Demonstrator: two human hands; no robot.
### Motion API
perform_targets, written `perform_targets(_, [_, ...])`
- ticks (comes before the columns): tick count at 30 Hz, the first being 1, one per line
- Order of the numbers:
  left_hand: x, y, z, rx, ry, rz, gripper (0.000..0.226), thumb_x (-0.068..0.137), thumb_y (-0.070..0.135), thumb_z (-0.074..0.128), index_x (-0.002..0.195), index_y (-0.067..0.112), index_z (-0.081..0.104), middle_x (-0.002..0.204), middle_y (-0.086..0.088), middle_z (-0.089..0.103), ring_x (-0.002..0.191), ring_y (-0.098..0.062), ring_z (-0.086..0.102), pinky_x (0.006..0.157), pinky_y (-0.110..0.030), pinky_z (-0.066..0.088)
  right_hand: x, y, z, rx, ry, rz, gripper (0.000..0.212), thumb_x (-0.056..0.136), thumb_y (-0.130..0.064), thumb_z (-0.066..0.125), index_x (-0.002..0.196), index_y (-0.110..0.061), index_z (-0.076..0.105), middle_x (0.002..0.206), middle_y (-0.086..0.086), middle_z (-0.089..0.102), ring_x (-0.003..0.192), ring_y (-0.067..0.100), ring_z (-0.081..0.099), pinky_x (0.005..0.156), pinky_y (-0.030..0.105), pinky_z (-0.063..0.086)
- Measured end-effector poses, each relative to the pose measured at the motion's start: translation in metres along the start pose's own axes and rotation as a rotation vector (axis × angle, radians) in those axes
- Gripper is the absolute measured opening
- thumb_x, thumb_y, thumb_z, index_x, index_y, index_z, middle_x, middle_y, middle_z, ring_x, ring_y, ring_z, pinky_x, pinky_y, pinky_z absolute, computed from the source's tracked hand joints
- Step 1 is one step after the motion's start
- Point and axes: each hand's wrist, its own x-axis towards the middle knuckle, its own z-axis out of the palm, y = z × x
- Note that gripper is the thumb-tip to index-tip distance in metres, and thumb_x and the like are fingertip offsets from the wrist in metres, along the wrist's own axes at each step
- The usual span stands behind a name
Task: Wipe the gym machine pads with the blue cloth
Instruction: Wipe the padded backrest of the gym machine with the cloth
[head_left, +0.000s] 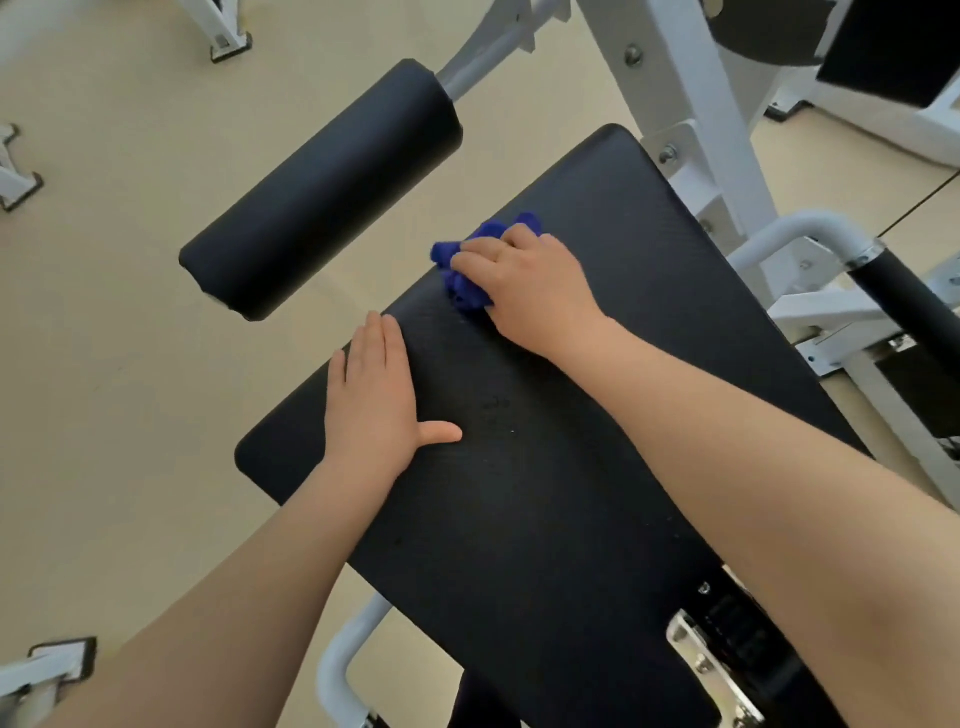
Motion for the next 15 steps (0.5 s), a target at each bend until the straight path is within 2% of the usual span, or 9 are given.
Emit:
perform_targets(3, [-0.006, 0.002, 0.004, 0.031, 0.022, -0.034, 0.125, 0.062, 0.066, 0.066, 0.147, 0.008, -0.006, 0.158, -0.013, -0.001, 0.145, -0.029, 0.004, 0.118, -0.044, 0.009, 0.01, 0.023, -0.004, -0.008, 0.07, 0.368, 0.035, 0.09, -0.015, 0.047, 0.125, -0.017, 0.052, 0.132, 0.004, 0.055, 0.11, 0.032, 0.047, 0.075, 0.034, 0.034])
perform_targets(5, [-0.014, 0.005, 0.008, 0.024, 0.053, -0.077, 0.121, 0.066, 0.065, 0.063, 0.147, 0.009, -0.007, 0.156, -0.015, -0.009, 0.144, -0.033, 0.0, 0.117, -0.043, 0.004, 0.011, 0.014, -0.004, 0.046, 0.103, 0.464, 0.034, 0.09, -0.015, 0.047, 0.124, -0.015, 0.051, 0.13, 0.005, 0.055, 0.111, 0.031, 0.046, 0.076, 0.034, 0.034])
perform_targets(6, [-0.018, 0.006, 0.01, 0.004, 0.064, -0.102, 0.119, 0.067, 0.065, 0.062, 0.147, 0.009, -0.006, 0.156, -0.016, -0.008, 0.144, -0.034, 0.002, 0.116, -0.044, 0.004, 0.008, 0.003, -0.004, 0.066, 0.09, 0.432, 0.033, 0.09, -0.016, 0.048, 0.122, -0.014, 0.052, 0.129, 0.006, 0.056, 0.11, 0.031, 0.046, 0.076, 0.034, 0.035])
perform_targets(8, [-0.024, 0.009, 0.012, -0.031, 0.072, -0.141, 0.115, 0.069, 0.065, 0.061, 0.148, 0.009, -0.003, 0.154, -0.018, 0.001, 0.141, -0.035, 0.011, 0.116, -0.044, 0.01, -0.007, -0.023, 0.002, 0.079, 0.081, 0.231, 0.029, 0.086, -0.015, 0.053, 0.115, -0.011, 0.056, 0.124, 0.006, 0.06, 0.105, 0.031, 0.051, 0.074, 0.036, 0.04])
perform_targets(11, [-0.025, 0.009, 0.012, -0.025, 0.092, -0.155, 0.113, 0.07, 0.065, 0.061, 0.148, 0.008, 0.003, 0.153, -0.016, 0.015, 0.139, -0.033, 0.021, 0.114, -0.043, 0.018, -0.031, -0.036, 0.01, 0.101, 0.067, -0.026, 0.025, 0.08, -0.013, 0.065, 0.105, -0.01, 0.064, 0.11, 0.007, 0.069, 0.088, 0.032, 0.059, 0.063, 0.035, 0.045])
perform_targets(13, [-0.025, 0.01, 0.01, -0.022, 0.102, -0.149, 0.112, 0.069, 0.065, 0.061, 0.148, 0.008, 0.004, 0.153, -0.015, 0.017, 0.138, -0.032, 0.023, 0.113, -0.042, 0.02, -0.025, -0.019, 0.007, 0.055, 0.06, -0.043, 0.025, 0.083, -0.013, 0.061, 0.108, -0.012, 0.063, 0.111, 0.007, 0.068, 0.089, 0.033, 0.058, 0.062, 0.033, 0.04])
perform_targets(15, [-0.026, 0.011, 0.011, -0.026, 0.1, -0.148, 0.111, 0.07, 0.064, 0.061, 0.148, 0.009, 0.004, 0.154, -0.014, 0.017, 0.139, -0.031, 0.023, 0.113, -0.042, 0.021, -0.014, -0.005, 0.004, 0.035, 0.1, 0.111, 0.028, 0.087, -0.014, 0.053, 0.114, -0.013, 0.058, 0.119, 0.007, 0.063, 0.098, 0.034, 0.055, 0.068, 0.035, 0.038])
